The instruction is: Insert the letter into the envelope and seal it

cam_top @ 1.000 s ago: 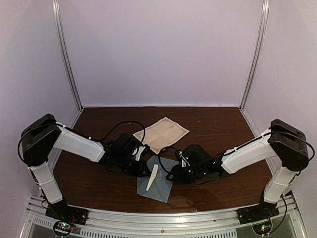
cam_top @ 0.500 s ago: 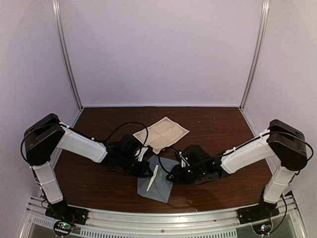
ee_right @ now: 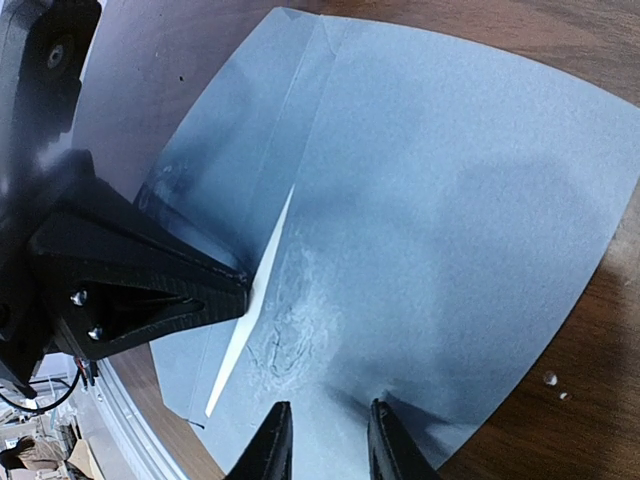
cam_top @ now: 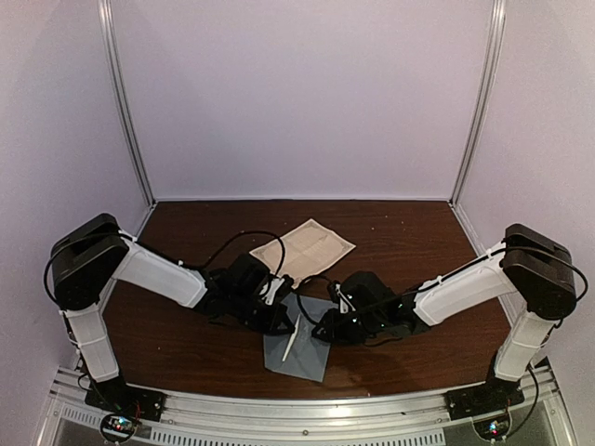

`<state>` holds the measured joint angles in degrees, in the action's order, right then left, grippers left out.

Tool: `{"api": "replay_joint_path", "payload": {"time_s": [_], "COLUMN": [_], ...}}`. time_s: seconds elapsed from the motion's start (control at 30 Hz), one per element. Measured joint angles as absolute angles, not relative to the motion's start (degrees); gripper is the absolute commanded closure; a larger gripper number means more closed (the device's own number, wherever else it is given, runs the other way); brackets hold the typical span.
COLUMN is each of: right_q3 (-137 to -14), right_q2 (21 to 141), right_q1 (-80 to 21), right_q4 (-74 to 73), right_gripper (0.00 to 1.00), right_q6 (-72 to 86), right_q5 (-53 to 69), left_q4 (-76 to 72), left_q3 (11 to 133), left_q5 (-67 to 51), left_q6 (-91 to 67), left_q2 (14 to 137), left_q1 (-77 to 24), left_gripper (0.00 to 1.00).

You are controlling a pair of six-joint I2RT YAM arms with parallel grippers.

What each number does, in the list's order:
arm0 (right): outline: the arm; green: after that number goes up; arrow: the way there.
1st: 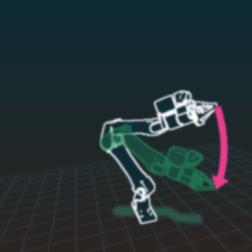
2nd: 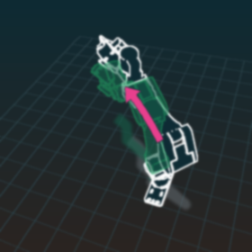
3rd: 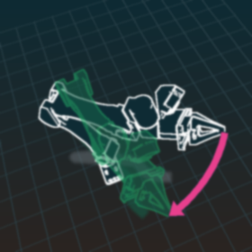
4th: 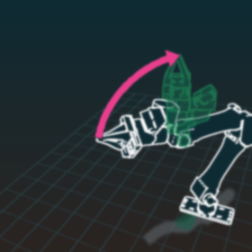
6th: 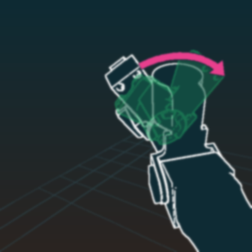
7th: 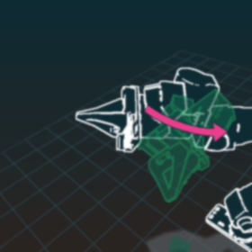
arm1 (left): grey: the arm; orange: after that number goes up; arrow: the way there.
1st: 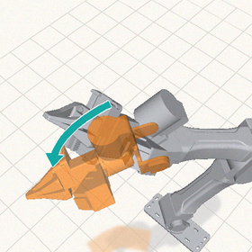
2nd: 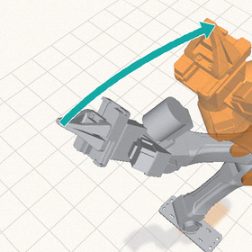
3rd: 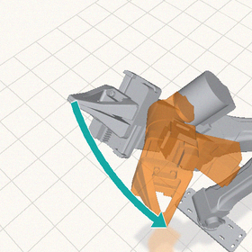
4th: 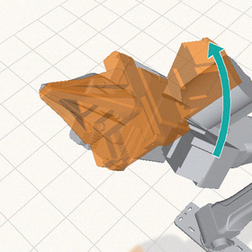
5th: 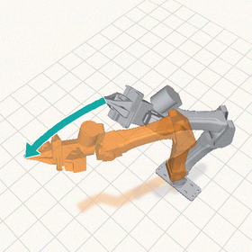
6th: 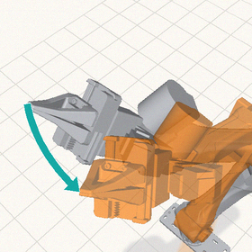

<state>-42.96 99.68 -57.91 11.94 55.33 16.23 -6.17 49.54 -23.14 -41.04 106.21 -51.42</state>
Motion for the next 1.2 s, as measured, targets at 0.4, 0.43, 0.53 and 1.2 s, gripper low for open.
{"api": "replay_joint_path", "payload": {"time_s": [0.4, 0.43, 0.53, 1.2], "right_q3": [-43.0, -43.0, -43.0, -42.9], "right_q2": [99.7, 99.7, 99.7, 89.1], "right_q1": [-57.9, -57.9, -57.9, -58.0], "right_q4": [12.0, 12.0, 12.1, 4.5], "right_gripper": [0.75, 0.75, 0.75, 0.57], "right_q6": [55.3, 55.3, 55.4, 53.1], "right_q5": [16.2, 16.2, 16.2, 11.6], "left_q4": [-7.0, -7.3, -8.5, -9.6], "left_q3": [49.2, 49.0, 48.5, 44.8], "left_q5": [-23.4, -23.4, -23.6, -22.1], "left_q6": [-43.5, -43.8, -44.8, -49.3], "left_q2": [106.2, 106.2, 106.3, 100.9], "left_q1": [-53.3, -53.4, -53.8, -55.2], "left_gripper": [1.00, 1.00, 1.00, 0.95]}}
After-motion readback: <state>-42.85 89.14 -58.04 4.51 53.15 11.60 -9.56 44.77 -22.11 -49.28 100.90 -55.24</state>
